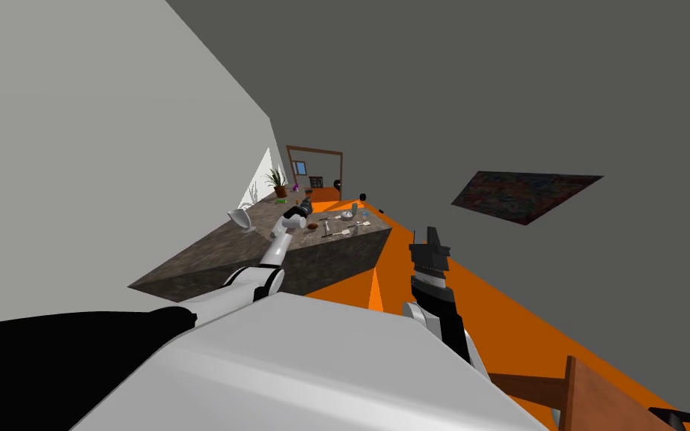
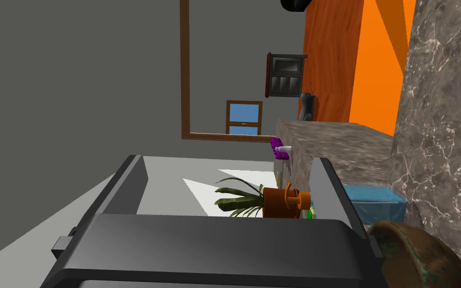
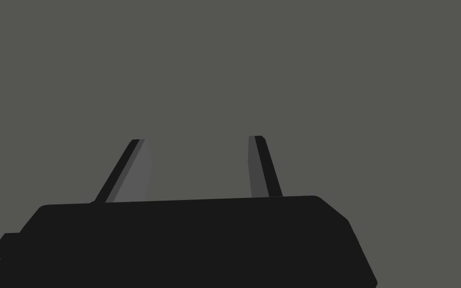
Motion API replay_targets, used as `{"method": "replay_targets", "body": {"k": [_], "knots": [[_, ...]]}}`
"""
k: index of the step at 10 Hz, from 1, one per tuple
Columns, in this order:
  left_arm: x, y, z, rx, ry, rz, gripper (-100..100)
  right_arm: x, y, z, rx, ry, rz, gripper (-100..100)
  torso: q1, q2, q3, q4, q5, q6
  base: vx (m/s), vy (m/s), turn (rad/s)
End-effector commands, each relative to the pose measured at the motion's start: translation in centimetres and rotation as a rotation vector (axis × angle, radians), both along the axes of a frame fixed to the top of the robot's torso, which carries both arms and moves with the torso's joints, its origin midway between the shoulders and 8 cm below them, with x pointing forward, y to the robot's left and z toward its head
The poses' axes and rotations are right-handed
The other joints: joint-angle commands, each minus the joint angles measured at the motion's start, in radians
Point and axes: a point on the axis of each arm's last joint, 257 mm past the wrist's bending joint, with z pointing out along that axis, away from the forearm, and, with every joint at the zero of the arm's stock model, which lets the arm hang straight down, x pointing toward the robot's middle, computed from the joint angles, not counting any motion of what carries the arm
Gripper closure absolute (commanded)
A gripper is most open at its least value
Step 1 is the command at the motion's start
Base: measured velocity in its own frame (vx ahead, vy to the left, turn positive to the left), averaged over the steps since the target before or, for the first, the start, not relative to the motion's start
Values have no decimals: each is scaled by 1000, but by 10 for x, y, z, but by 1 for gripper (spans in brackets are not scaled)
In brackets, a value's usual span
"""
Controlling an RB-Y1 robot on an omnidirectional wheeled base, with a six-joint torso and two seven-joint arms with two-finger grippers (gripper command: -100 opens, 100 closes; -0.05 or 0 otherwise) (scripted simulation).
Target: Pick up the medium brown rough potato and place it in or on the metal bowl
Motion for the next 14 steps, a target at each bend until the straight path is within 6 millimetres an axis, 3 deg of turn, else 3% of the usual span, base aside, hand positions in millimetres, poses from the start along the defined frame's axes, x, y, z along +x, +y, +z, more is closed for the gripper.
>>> {"method": "replay_targets", "body": {"k": [1,14], "knots": [[2,7,-9,-10,43,9,-100,0,0,0,0,0,0,0,0,0,0,0,0,0,20,-7,-29],[-4,48,-95,-90,418,79,-100,0,0,0,0,0,0,0,0,-1,0,0,0,0,19,-4,-18]]}}
